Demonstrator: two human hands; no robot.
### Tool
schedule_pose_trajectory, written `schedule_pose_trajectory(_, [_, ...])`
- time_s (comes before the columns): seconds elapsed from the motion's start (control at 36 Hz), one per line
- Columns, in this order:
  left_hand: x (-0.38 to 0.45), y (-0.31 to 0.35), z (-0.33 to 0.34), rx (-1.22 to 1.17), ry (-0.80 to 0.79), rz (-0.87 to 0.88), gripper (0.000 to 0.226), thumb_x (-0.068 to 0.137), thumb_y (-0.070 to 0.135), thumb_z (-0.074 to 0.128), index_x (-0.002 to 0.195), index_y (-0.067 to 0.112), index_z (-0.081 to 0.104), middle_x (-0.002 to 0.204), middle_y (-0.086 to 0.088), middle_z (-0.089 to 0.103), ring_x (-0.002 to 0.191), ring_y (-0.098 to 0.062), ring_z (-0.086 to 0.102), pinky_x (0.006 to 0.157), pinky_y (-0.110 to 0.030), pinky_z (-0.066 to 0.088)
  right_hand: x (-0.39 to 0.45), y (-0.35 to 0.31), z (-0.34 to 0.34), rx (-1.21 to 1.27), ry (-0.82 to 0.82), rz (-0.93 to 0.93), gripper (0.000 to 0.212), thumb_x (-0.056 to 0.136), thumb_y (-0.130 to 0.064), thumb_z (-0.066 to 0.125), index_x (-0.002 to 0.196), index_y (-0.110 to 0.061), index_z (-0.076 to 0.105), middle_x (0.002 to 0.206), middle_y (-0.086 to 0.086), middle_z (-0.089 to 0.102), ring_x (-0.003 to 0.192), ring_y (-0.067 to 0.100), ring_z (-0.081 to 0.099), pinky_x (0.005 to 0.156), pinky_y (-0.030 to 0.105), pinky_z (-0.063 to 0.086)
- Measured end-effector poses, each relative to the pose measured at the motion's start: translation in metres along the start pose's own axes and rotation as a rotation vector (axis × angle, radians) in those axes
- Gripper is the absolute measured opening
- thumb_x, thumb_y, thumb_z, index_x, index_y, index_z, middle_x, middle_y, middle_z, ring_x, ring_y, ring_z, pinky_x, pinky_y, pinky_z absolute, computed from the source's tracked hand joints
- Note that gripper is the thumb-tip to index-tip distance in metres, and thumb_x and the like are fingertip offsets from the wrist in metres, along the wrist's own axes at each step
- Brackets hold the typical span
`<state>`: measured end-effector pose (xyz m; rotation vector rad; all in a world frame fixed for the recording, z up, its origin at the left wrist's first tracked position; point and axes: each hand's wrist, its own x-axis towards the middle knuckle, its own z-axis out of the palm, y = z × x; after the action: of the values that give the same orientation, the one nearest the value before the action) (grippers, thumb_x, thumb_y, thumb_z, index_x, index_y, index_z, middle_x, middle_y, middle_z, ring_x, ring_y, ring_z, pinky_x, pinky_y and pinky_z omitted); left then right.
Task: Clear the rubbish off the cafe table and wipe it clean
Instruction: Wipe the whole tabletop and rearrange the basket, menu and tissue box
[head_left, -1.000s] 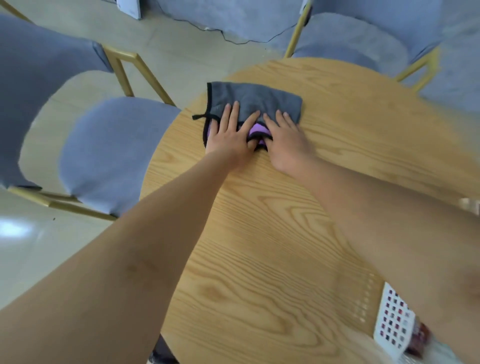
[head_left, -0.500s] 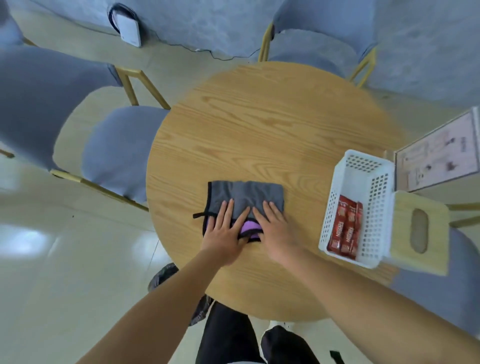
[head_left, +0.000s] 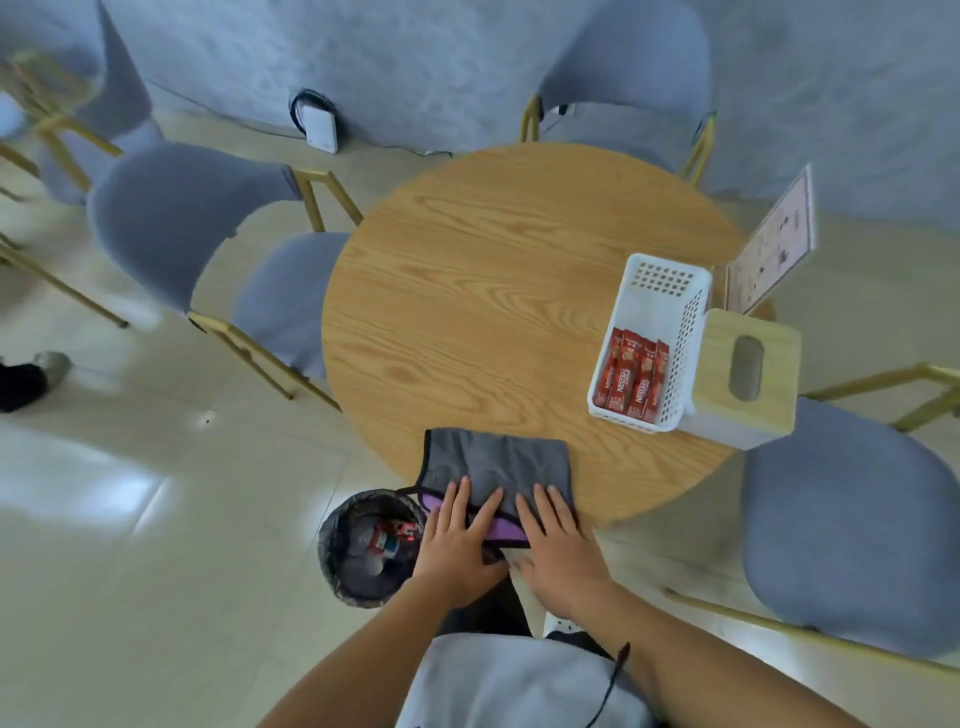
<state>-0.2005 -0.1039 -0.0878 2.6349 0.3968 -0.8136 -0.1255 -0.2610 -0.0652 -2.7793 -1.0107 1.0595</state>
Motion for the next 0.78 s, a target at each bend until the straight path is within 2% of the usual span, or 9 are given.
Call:
schedule_pose_trajectory(0.08, [-0.005, 0.005, -0.006, -0.164, -0.010, -0.026, 0.091, 0.088, 0.061, 0.056, 0.158, 0.048, 0.000, 0.169, 0.000, -0.019, 0.155, -0.023, -0.020, 0.127, -0.049, 0.001, -0.009, 0.012, 0.000, 0.137, -0.022, -0.027, 0.074, 0.101, -0.056, 0.031, 0.160, -0.028, -0.005, 0.164, -0.006, -0.020, 0.152, 0.017, -0.019, 0.123, 0.042, 0.000])
schedule_pose_trajectory(0.17, [-0.006, 0.006, -0.018, -0.432, 0.047, -0.101, 0.078, 0.085, 0.048, 0.063, 0.155, 0.044, 0.028, 0.170, 0.002, 0.002, 0.157, -0.026, 0.002, 0.124, -0.052, 0.016, -0.016, 0.025, -0.003, 0.360, 0.002, 0.024, 0.067, 0.102, -0.049, 0.036, 0.160, -0.030, 0.010, 0.167, -0.008, -0.009, 0.153, 0.016, -0.010, 0.124, 0.039, 0.009])
schedule_pose_trajectory(0.25, [-0.004, -0.005, -0.027, -0.663, 0.257, -0.280, 0.068, 0.086, 0.037, 0.072, 0.148, 0.032, 0.044, 0.162, -0.004, 0.023, 0.148, -0.030, 0.027, 0.119, -0.051, 0.032, -0.023, 0.033, -0.003, 0.632, 0.074, 0.138, 0.063, 0.100, -0.040, 0.049, 0.157, -0.027, 0.025, 0.165, -0.007, 0.011, 0.152, 0.019, 0.013, 0.120, 0.038, 0.024])
schedule_pose_trajectory(0.33, [0.002, -0.017, -0.038, -0.905, 0.360, -0.488, 0.066, 0.088, 0.036, 0.074, 0.145, 0.022, 0.045, 0.149, -0.010, 0.035, 0.136, -0.034, 0.042, 0.112, -0.050, 0.040, -0.026, 0.037, -0.007, 0.859, 0.161, 0.241, 0.055, 0.095, -0.031, 0.058, 0.147, -0.021, 0.042, 0.148, -0.001, 0.040, 0.134, 0.018, 0.044, 0.106, 0.033, 0.040])
schedule_pose_trajectory(0.44, [0.013, -0.033, -0.043, -1.206, 0.309, -0.698, 0.067, 0.078, 0.050, 0.079, 0.125, 0.009, 0.055, 0.123, -0.014, 0.060, 0.108, -0.035, 0.062, 0.094, -0.049, 0.053, -0.019, 0.042, -0.012, 1.045, 0.206, 0.408, 0.048, 0.088, -0.034, 0.063, 0.132, -0.017, 0.051, 0.130, 0.002, 0.055, 0.114, 0.020, 0.056, 0.097, 0.039, 0.048])
schedule_pose_trajectory(0.53, [0.019, -0.042, -0.037, -1.163, 0.302, -0.707, 0.054, 0.077, 0.050, 0.078, 0.105, 0.005, 0.067, 0.097, -0.016, 0.073, 0.090, -0.035, 0.070, 0.087, -0.052, 0.059, -0.016, 0.037, -0.021, 1.220, 0.182, 0.509, 0.036, 0.091, -0.028, 0.066, 0.121, -0.017, 0.051, 0.118, 0.001, 0.058, 0.108, 0.023, 0.058, 0.088, 0.036, 0.048])
schedule_pose_trajectory(0.64, [0.021, -0.039, -0.049, -1.252, 0.224, -0.649, 0.028, 0.092, 0.020, 0.069, 0.114, 0.003, 0.065, 0.100, -0.018, 0.071, 0.093, -0.037, 0.070, 0.088, -0.051, 0.060, -0.004, 0.032, -0.027, 1.330, 0.188, 0.621, 0.035, 0.085, -0.030, 0.071, 0.112, -0.015, 0.056, 0.112, 0.007, 0.065, 0.098, 0.025, 0.063, 0.080, 0.041, 0.055])
schedule_pose_trajectory(0.72, [0.020, -0.038, -0.062, -1.369, 0.115, -0.595, 0.022, 0.092, 0.009, 0.061, 0.114, 0.006, 0.063, 0.100, -0.019, 0.071, 0.086, -0.035, 0.069, 0.071, -0.043, 0.060, 0.006, 0.027, -0.034, 1.314, 0.223, 0.681, 0.048, 0.079, -0.037, 0.074, 0.114, -0.007, 0.060, 0.111, 0.008, 0.067, 0.094, 0.025, 0.064, 0.061, 0.030, 0.044])
schedule_pose_trajectory(0.78, [0.019, -0.038, -0.070, -1.429, 0.015, -0.562, 0.027, 0.091, 0.004, 0.057, 0.117, 0.011, 0.061, 0.101, -0.017, 0.068, 0.085, -0.033, 0.066, 0.060, -0.037, 0.057, 0.012, 0.023, -0.042, 1.329, 0.199, 0.726, 0.054, 0.078, -0.038, 0.077, 0.117, -0.007, 0.055, 0.112, 0.004, 0.063, 0.099, 0.026, 0.061, 0.068, 0.033, 0.046])
